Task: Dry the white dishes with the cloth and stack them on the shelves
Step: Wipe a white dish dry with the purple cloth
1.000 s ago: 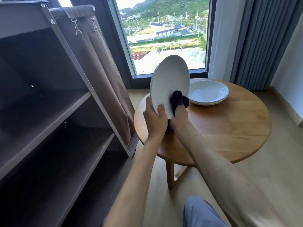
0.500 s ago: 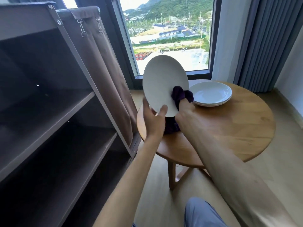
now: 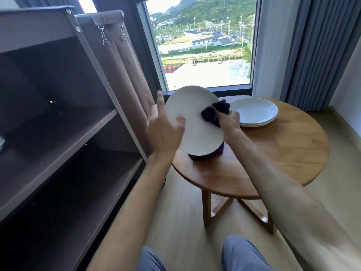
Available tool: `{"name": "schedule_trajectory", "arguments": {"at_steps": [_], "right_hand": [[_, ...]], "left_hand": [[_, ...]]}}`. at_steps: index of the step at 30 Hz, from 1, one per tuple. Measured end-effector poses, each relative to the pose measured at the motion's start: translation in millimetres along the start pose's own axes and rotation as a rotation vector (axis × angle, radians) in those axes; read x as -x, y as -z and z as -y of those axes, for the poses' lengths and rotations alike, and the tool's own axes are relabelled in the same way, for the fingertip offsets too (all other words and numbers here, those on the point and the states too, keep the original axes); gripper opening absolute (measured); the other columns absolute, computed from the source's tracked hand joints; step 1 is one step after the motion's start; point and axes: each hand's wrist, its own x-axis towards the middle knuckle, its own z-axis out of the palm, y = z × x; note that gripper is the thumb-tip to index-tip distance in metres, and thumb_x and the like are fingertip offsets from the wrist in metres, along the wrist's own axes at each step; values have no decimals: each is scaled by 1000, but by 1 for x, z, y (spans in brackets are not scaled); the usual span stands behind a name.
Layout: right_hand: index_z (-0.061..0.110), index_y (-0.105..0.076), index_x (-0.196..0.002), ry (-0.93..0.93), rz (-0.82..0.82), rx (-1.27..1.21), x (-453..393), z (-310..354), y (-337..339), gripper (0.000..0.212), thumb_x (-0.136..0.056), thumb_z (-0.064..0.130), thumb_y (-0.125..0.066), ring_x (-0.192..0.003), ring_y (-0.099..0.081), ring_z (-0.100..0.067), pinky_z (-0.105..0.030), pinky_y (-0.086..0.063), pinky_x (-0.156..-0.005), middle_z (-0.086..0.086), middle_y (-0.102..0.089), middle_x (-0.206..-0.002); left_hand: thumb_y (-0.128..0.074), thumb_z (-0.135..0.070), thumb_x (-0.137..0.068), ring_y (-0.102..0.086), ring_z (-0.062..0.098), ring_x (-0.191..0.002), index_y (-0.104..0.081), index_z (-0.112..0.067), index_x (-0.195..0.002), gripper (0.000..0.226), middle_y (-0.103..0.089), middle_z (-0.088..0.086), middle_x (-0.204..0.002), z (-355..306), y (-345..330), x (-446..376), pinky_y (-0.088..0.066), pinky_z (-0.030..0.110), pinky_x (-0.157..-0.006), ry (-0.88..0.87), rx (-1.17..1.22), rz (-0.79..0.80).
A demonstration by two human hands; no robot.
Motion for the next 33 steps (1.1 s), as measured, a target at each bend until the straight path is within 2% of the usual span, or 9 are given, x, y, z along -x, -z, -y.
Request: {"name": "schedule_trajectory", "arguments": {"at_steps": [2, 4, 6, 10, 13, 15, 20, 26, 33], "right_hand": [[16, -66, -80, -27, -70, 23, -3, 2, -4, 26, -78, 32, -86, -76, -68, -21, -35, -59, -73, -4, -70, -81], [11, -66, -89, -78, -122, 29, -6, 2, -1, 23, -82, 27, -81, -88, -71, -28, -41, -60, -83, -12, -72, -93], [7, -64, -101, -137, -122, 26, -5, 4, 3, 22, -86, 20, -74, -96, -70, -33, -46, -59, -89, -17, -72, -102], [13, -61, -94, -178, -54, -2, 1, 13, 9, 18, -85, 20, -74, -84, -70, -27, -38, -61, -72, -12, -70, -95], [12, -65, -94, -178, 117, -182, 4, 26, 12, 22, -84, 30, -73, -70, -65, -20, -32, -55, -66, -4, -67, -79], [14, -63, -91, -132, 206, -298, 5, 34, 12, 21, -89, 33, -69, -66, -60, -14, -29, -52, -68, 0, -62, -71], [11, -72, -102, 28, 340, -115, 4, 29, 27, 41, -93, 49, -61, -94, -68, -26, -42, -54, -89, -12, -72, -99], [27, -73, -62, 179, 326, 248, 12, 40, 18, 53, -83, 71, -52, -68, -66, -17, -34, -51, -68, 0, -69, -68], [18, -69, -84, 40, 201, -118, 13, 26, 21, 39, -88, 55, -59, -84, -62, -27, -42, -50, -82, -12, -66, -91]], "left_hand": [[-70, -31, -84, -52, 36, -128, -49, -12, -148, 70, -55, 19, -141, -6, -18, 21, -44, 47, -107, -501, -277, -124], [-74, -36, -81, -50, 37, -134, -58, -16, -143, 67, -55, 18, -144, -10, -31, 29, -34, 54, -114, -766, -415, 135], [-75, -36, -82, -43, 36, -141, -57, -20, -143, 65, -49, 18, -151, -10, -39, 32, -28, 52, -117, -719, -648, 418], [-60, -8, -92, -40, 38, -144, -60, -23, -135, 46, -43, 14, -158, -9, -47, 28, -47, 47, -99, -592, -735, 444], [-57, -9, -95, -62, 31, -117, -66, -24, -128, 38, -63, 2, -138, -10, -38, 27, -57, 45, -77, -555, -520, 373], [-64, -13, -94, -68, 28, -104, -75, -24, -119, 29, -73, -2, -122, -10, -27, 25, -55, 45, -80, -384, -192, 436], [-73, -17, -93, -56, 6, -69, -79, -25, -113, 23, -65, -7, -78, -5, -4, 20, -45, 27, -66, -165, 98, 677], [-80, -24, -76, -65, 32, -109, -67, -3, -126, 55, -67, 21, -117, 20, 14, 2, -57, 32, -77, 105, 690, 579], [-92, -26, -66, -67, 30, -112, -65, -4, -127, 70, -71, 13, -120, 30, 2, 8, -57, 40, -91, 317, 1288, 400]]}}
